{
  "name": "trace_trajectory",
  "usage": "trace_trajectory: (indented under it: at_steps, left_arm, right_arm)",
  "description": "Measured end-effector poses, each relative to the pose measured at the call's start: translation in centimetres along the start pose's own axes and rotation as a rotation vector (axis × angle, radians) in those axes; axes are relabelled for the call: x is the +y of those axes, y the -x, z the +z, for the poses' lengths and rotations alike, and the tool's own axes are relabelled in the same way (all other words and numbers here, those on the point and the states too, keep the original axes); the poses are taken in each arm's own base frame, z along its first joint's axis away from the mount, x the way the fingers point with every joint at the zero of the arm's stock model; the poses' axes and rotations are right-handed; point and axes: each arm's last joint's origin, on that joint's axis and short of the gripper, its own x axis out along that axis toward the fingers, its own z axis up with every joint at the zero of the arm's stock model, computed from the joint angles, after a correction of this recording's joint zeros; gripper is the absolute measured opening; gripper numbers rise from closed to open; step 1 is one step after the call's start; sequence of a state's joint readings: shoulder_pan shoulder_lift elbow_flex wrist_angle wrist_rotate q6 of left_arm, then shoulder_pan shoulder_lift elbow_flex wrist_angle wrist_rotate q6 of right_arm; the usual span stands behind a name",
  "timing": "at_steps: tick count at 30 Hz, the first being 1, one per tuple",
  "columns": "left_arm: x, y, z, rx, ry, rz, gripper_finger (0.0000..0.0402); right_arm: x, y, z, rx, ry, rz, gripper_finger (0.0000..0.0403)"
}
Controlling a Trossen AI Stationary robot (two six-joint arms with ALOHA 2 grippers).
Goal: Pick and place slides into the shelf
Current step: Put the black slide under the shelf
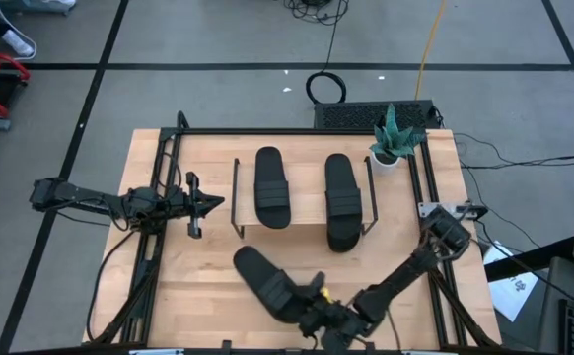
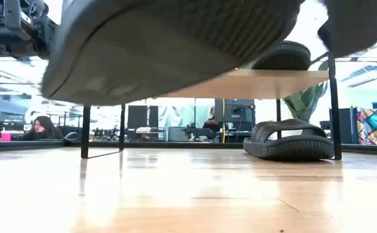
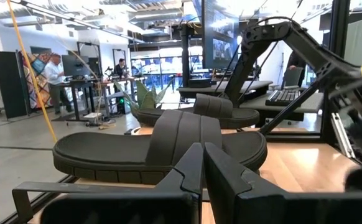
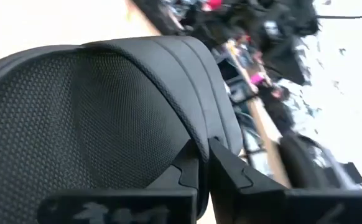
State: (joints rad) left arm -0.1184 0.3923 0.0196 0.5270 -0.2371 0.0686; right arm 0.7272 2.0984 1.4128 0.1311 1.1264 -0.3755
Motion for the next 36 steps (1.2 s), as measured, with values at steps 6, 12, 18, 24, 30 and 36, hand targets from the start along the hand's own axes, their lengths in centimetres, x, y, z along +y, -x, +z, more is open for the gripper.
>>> trace_trajectory:
  at_steps: [6,12,18,24,30,36]
  left_arm:
    - [0.0,0.0,0.0,0.001,0.000,0.000,0.0021]
    - [0.0,0.0,0.0,0.000,0.013,0.000,0.0021]
    - [0.0,0.0,0.0,0.000,0.020,0.000,0.0021]
    - [0.0,0.0,0.0,0.000,0.021,0.000,0.0021]
    - [0.0,0.0,0.0,0.000,0.021,0.000,0.0021]
    - [0.0,0.0,0.0,0.000,0.021,0.000,0.0021]
  right_arm:
    - [-0.2,2.5,0.1,0.013,-0.020,-0.030,0.0003]
    - [0.5,3.3,-1.4,0.069,-0.058,-0.007,0.0002]
    - [0.5,3.6,-3.2,0.156,-0.137,-0.018,0.0002]
    - [-0.7,1.7,-4.6,0.240,-0.271,-0.085,0.0001]
    - [-1.7,-0.3,-5.1,0.282,-0.341,-0.122,0.0001]
    - [-2.8,-2.4,-5.8,0.328,-0.390,-0.164,0.0001]
